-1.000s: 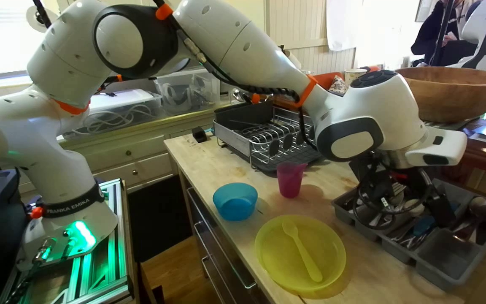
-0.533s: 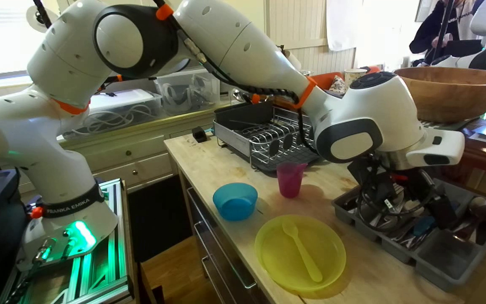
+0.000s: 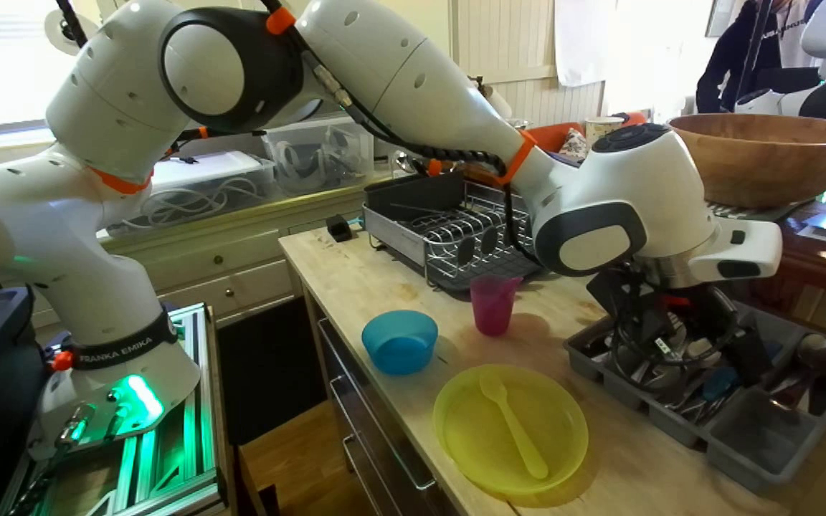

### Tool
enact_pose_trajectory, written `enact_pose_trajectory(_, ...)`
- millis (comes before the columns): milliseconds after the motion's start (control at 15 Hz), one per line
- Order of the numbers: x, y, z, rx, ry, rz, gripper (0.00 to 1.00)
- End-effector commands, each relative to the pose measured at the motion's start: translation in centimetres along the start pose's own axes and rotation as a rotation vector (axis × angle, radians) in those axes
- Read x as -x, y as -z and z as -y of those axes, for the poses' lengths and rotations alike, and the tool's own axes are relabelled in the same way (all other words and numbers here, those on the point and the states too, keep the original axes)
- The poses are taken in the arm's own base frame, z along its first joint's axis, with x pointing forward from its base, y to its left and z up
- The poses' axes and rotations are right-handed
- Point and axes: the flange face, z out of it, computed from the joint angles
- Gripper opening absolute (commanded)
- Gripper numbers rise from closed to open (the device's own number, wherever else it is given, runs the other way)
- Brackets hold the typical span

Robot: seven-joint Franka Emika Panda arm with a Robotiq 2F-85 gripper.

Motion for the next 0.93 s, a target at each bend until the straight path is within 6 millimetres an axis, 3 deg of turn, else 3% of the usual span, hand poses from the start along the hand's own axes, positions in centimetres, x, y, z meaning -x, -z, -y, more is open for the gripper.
enact_pose_trajectory(0, 0.67, -0.43, 0.31, 0.004, 0.028, 0.012, 1.0)
enact_pose_trajectory(867, 1.0, -0.62, 1.25, -0.01, 0.076, 0.044, 1.0)
